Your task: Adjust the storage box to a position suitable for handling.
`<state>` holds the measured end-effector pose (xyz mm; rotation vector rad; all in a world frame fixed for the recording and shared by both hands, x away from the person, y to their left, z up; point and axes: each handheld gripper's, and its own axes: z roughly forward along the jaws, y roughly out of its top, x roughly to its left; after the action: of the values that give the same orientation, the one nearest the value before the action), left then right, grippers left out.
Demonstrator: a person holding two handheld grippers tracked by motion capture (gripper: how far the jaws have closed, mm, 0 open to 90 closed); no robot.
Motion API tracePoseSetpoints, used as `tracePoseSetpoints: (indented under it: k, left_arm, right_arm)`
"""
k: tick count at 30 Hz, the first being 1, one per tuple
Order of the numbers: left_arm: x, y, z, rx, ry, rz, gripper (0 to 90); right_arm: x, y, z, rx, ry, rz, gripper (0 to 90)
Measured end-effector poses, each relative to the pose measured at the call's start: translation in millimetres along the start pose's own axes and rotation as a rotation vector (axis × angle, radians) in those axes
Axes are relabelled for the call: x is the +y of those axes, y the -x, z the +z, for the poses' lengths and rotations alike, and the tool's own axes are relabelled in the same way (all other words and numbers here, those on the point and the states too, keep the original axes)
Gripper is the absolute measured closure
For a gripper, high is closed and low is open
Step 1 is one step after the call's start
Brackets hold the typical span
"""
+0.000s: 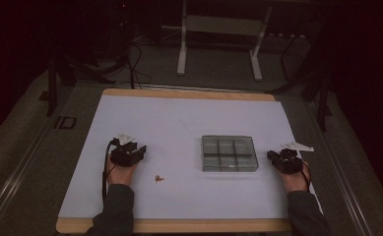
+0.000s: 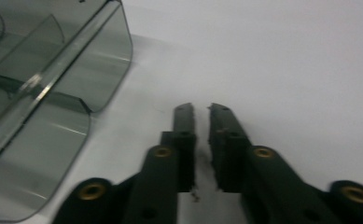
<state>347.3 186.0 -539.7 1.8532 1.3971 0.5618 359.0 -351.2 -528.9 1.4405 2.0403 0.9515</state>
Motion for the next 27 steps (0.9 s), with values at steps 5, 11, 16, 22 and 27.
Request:
tracePoseSetpoints:
  k: [5, 11, 16, 22, 27]
  left_arm:
    - [-0.9, -0.2, 1.9, 0.01, -0.01, 0.002, 58.9]
    - [-1.4, -2.4, 1.5, 0.0, 0.0, -0.019, 58.9]
    - [-1.2, -2.1, 1.8, 0.003, -0.006, -0.013, 58.9]
    - [-1.2, -1.7, 2.4, 0.007, -0.011, -0.014, 58.5]
    - [-0.9, -0.9, 3.2, 0.011, -0.02, -0.005, 58.1]
  right_arm:
    - [3.8, -5.5, 1.2, 0.034, 0.002, -0.006, 90.0]
    - [8.7, -16.5, 4.9, 0.071, -0.003, -0.043, 90.0]
    - [12.3, -23.7, 9.5, 0.097, -0.004, -0.063, 90.0]
    - [14.0, -28.6, 14.4, 0.143, 0.0, -0.052, 90.0]
    - [14.0, -30.3, 17.2, 0.149, -0.007, -0.057, 90.0]
